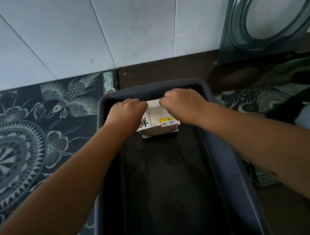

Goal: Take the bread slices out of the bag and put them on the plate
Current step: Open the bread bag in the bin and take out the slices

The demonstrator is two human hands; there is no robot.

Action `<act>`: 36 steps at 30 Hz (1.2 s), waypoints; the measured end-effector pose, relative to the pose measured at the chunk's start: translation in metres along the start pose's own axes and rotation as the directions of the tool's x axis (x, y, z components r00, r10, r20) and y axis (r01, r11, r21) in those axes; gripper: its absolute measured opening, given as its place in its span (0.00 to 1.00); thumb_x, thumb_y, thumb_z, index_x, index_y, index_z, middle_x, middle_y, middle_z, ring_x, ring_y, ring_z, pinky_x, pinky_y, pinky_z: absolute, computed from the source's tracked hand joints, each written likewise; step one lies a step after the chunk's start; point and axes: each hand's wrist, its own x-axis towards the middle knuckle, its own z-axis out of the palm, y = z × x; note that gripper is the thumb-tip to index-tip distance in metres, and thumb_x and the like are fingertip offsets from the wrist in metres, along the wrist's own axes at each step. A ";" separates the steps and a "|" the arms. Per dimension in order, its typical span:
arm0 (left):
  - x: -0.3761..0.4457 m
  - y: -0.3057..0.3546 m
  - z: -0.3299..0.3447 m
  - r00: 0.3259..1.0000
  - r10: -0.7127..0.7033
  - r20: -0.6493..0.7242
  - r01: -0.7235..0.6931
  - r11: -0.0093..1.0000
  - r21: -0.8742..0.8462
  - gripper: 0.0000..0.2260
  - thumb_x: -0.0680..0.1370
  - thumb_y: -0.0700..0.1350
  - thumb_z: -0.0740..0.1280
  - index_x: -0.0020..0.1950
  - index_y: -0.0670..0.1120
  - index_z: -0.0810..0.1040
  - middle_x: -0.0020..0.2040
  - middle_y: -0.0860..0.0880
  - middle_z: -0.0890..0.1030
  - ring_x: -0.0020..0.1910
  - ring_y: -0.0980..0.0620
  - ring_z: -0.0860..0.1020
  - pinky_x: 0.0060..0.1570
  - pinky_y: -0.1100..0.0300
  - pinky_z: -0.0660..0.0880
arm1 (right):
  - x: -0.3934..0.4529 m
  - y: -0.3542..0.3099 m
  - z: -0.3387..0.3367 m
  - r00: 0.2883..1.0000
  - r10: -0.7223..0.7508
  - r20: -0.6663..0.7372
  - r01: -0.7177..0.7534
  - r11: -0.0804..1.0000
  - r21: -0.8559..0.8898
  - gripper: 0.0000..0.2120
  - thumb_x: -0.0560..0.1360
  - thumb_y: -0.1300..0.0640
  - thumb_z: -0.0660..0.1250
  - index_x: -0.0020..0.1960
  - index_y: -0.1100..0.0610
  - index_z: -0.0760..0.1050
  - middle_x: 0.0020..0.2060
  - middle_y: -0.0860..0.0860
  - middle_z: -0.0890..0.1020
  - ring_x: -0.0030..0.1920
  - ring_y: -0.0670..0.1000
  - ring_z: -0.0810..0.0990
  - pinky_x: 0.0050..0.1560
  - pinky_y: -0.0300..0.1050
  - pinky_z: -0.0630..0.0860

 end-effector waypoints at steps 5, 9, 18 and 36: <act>-0.059 0.025 -0.027 0.999 -0.013 -0.053 0.010 0.998 -0.066 0.14 0.74 0.37 0.68 0.58 0.45 0.76 0.50 0.45 0.79 0.50 0.44 0.76 0.33 0.53 0.68 | -0.050 -0.030 -0.035 0.994 0.017 -0.111 -0.016 1.000 0.018 0.02 0.72 0.62 0.71 0.43 0.56 0.80 0.33 0.51 0.78 0.33 0.54 0.77 0.25 0.41 0.58; -0.122 0.056 -0.037 0.996 -0.002 -0.084 -0.013 0.985 -0.174 0.14 0.73 0.37 0.69 0.58 0.44 0.78 0.52 0.44 0.80 0.51 0.43 0.77 0.36 0.49 0.76 | -0.112 -0.071 -0.053 0.993 -0.017 -0.120 0.021 0.999 0.031 0.03 0.71 0.59 0.72 0.44 0.55 0.78 0.35 0.52 0.78 0.32 0.54 0.77 0.25 0.44 0.66; -0.238 0.129 -0.008 0.992 0.079 -0.101 -0.099 0.972 -0.213 0.18 0.62 0.37 0.78 0.49 0.46 0.81 0.43 0.47 0.81 0.41 0.45 0.79 0.23 0.58 0.66 | -0.235 -0.152 -0.042 1.000 -0.004 -0.026 0.007 0.995 0.102 0.04 0.68 0.58 0.72 0.40 0.56 0.77 0.34 0.52 0.78 0.30 0.54 0.76 0.26 0.47 0.70; -0.275 0.149 0.003 0.998 0.049 0.041 -0.039 0.974 -0.223 0.28 0.75 0.58 0.68 0.72 0.52 0.63 0.61 0.48 0.77 0.57 0.45 0.76 0.51 0.48 0.77 | -0.279 -0.182 -0.016 0.948 0.313 0.063 -0.295 0.780 0.553 0.17 0.74 0.58 0.68 0.63 0.50 0.74 0.53 0.53 0.83 0.51 0.53 0.81 0.48 0.52 0.80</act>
